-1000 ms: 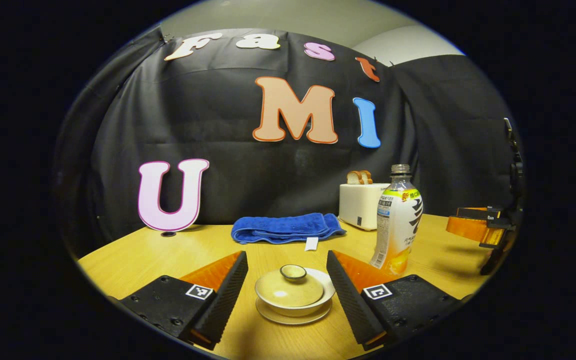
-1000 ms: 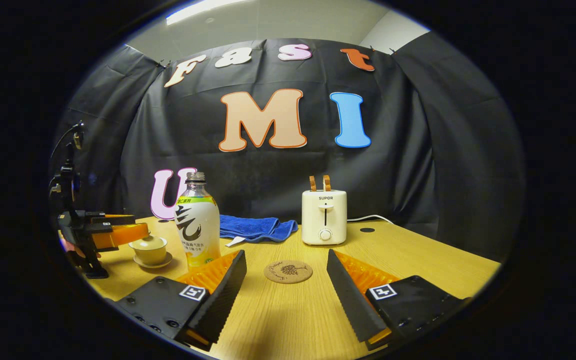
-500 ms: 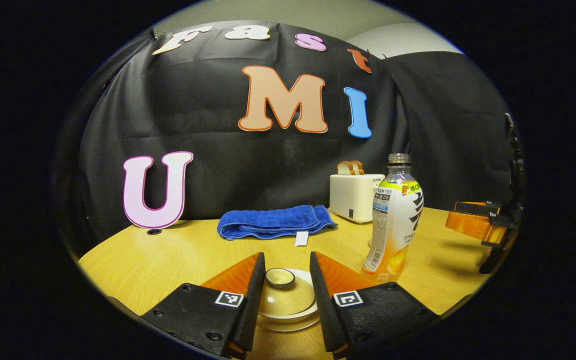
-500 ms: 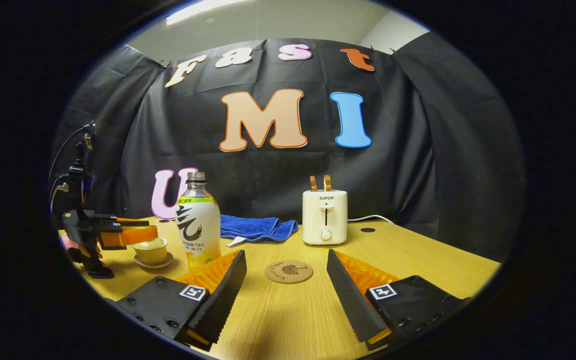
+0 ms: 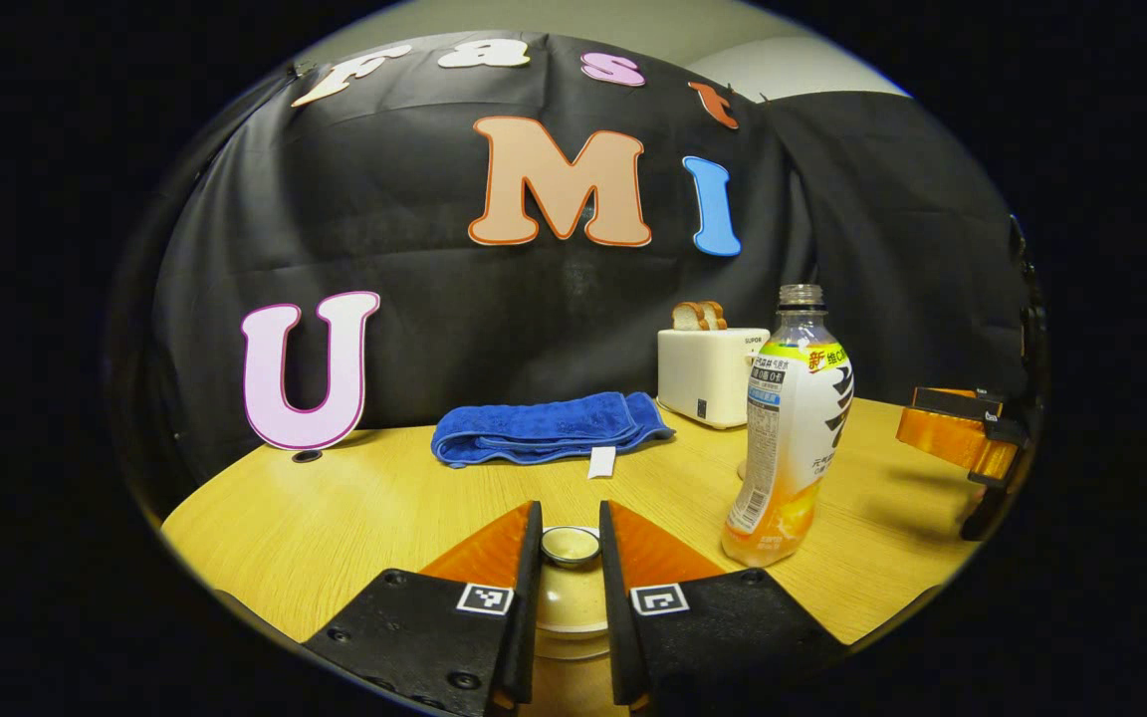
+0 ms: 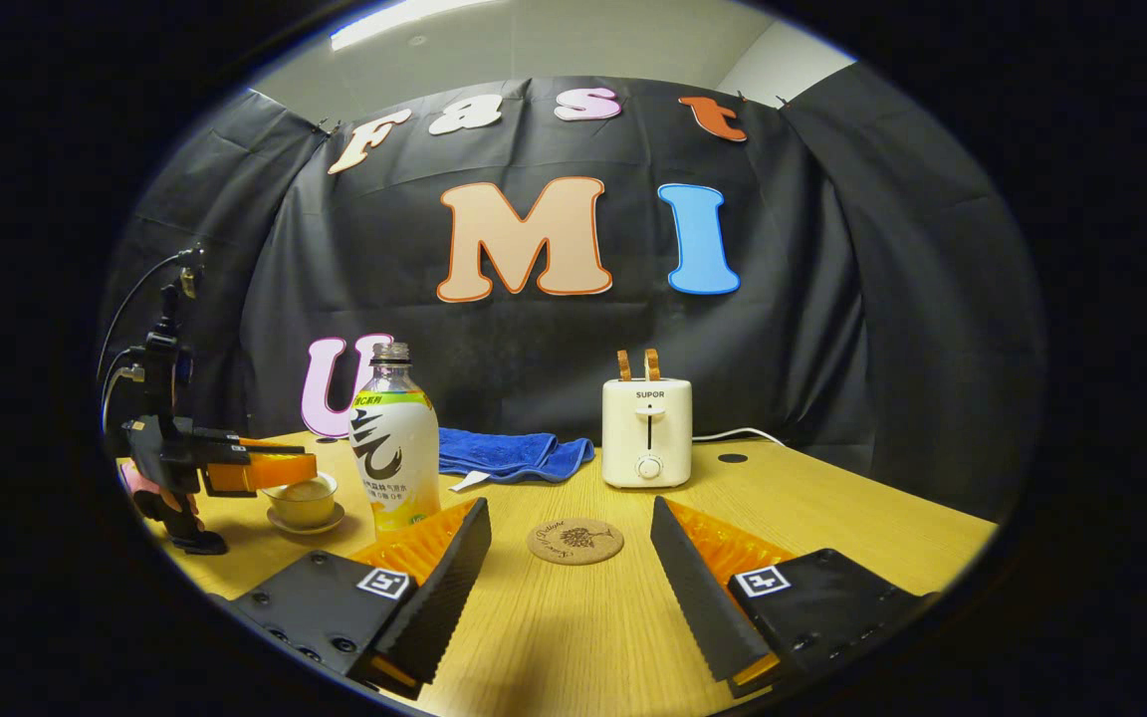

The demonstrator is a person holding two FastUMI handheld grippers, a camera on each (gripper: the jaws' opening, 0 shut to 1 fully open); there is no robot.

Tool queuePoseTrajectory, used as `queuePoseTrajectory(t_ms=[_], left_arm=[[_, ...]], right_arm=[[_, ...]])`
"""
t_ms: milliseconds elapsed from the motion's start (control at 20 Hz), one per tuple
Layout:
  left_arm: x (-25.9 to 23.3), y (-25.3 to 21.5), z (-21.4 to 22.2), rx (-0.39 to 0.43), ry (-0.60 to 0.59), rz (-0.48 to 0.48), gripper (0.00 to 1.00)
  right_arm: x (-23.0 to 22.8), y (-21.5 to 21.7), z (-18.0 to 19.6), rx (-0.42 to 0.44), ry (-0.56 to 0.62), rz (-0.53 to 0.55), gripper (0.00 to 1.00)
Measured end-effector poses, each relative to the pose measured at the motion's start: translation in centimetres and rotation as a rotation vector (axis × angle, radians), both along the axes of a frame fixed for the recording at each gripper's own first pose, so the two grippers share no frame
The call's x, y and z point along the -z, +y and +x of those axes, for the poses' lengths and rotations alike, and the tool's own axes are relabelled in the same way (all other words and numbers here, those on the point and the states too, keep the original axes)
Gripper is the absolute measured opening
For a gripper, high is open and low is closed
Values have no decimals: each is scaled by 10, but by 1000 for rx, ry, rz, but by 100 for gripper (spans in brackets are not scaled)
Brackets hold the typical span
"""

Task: Open the teacup lid with one hand, grasp the water bottle and pour water into the teacup with the other hand; after pouring, place the water bottle on the coaster and then close the teacup lid.

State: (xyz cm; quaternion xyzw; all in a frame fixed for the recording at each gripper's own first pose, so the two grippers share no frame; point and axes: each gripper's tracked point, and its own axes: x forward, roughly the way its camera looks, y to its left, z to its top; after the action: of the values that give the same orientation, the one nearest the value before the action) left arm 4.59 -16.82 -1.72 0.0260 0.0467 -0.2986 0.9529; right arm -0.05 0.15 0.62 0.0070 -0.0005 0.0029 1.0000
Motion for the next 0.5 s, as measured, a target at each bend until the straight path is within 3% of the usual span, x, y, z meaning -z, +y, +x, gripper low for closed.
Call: queuePoseTrajectory(t_ms=[500], left_arm=[[-10, 9, -1, -24, -31, -59, 28]], right_arm=[[0, 0, 0, 0, -1, 0, 100]])
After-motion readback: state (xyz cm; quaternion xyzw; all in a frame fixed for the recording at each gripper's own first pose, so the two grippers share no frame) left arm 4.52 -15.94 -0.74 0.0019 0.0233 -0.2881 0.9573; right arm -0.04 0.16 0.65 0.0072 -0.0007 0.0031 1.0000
